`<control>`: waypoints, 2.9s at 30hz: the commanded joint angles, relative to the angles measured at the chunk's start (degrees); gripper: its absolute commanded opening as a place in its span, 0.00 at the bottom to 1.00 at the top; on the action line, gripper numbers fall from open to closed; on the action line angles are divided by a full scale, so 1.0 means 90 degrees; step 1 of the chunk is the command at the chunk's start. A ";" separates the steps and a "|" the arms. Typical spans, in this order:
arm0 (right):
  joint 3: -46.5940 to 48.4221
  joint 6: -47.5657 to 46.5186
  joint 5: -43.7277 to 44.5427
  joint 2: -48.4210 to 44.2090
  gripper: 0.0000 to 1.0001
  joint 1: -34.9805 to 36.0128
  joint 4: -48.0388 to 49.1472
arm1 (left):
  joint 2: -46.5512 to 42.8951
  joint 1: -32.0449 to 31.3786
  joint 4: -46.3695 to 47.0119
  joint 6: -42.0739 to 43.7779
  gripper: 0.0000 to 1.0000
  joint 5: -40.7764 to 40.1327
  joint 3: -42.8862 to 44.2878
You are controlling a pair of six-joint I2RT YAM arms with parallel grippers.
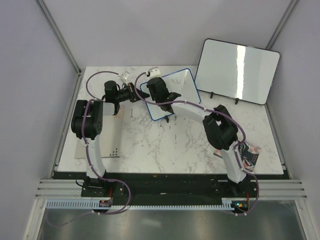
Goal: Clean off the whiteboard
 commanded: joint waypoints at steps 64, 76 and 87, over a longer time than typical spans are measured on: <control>-0.1065 0.0865 -0.0034 0.0192 0.00 -0.2454 -0.0172 | -0.0098 -0.0708 -0.0861 0.1431 0.02 0.0816 0.0074; -0.1124 0.0796 -0.0580 0.0134 0.00 -0.2434 0.0151 | -0.0147 -0.0737 -0.1095 0.1607 0.02 0.0807 0.0094; -0.1408 0.0269 -0.1401 -0.0179 0.00 -0.1224 0.0874 | -0.0137 -0.0805 -0.1105 0.1627 0.02 0.0807 0.0113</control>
